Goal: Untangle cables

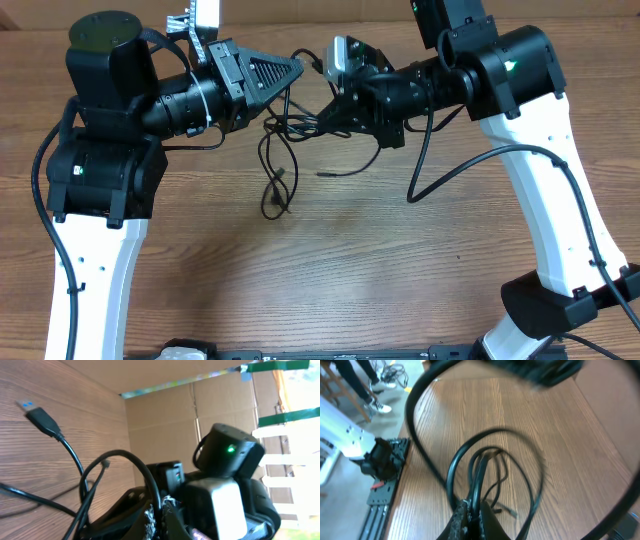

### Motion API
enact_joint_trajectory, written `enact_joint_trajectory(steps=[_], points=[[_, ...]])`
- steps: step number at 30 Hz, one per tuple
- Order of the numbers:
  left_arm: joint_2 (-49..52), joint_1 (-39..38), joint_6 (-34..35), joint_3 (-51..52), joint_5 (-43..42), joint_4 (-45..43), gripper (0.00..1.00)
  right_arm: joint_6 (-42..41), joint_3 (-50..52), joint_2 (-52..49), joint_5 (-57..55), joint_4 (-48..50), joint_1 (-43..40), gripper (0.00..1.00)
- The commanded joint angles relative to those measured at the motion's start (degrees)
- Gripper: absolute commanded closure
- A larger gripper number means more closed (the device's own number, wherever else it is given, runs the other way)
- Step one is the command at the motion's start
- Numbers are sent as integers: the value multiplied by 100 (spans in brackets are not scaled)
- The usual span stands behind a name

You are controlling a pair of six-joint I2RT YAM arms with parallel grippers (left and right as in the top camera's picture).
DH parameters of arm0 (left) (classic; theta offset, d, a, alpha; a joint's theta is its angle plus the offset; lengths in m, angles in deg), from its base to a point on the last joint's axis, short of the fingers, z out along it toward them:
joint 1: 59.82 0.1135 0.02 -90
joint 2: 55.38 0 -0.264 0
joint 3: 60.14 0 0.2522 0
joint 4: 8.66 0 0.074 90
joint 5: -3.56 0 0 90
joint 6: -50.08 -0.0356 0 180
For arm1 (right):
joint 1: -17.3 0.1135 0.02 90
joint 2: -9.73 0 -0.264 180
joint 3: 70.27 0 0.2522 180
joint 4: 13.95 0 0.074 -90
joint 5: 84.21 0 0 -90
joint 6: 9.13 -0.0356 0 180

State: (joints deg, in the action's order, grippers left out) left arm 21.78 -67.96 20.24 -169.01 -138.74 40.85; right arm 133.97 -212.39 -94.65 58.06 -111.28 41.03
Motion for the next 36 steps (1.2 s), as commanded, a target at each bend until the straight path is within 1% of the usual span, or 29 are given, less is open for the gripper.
enact_joint_trajectory(steps=[1, 5, 8, 10, 16, 20, 28, 31, 34, 35, 36], points=[[9, 31, -579, -153, 48, 232, 96, -737, -109, 153, 319, 120, 26, 96], [22, 35, -876, -153, 678, 874, 96, -837, -109, 153, 682, 146, 26, 96], [50, 63, -920, -151, 1005, 1217, 96, -861, -111, 162, 741, 149, 26, 96], [63, 90, -922, -151, 1071, 1318, 96, -992, -111, 170, 737, 205, 26, 96], [72, 116, -949, -151, 1075, 1355, 96, -1008, -111, 227, 739, 337, -125, 96], [72, 116, -1231, -151, 1078, 1416, 96, -1029, -111, 334, 739, 466, -393, 96], [72, 116, -1394, -151, 1569, 1993, 96, -1958, -111, 761, 741, 1342, -1364, 96], [72, 116, -1390, -151, 1563, 1993, 96, -2476, -111, 968, 739, 1716, -1764, 96], [72, 116, -1390, -151, 1497, 1989, 96, -2710, -111, 1128, 737, 1707, -2000, 96], [72, 116, -1390, -151, 1469, 1991, 96, -2800, -111, 1167, 739, 1615, -2035, 83], [72, 116, -1390, -151, 1427, 1991, 96, -2800, -111, 1187, 737, 1497, -2044, 63]])
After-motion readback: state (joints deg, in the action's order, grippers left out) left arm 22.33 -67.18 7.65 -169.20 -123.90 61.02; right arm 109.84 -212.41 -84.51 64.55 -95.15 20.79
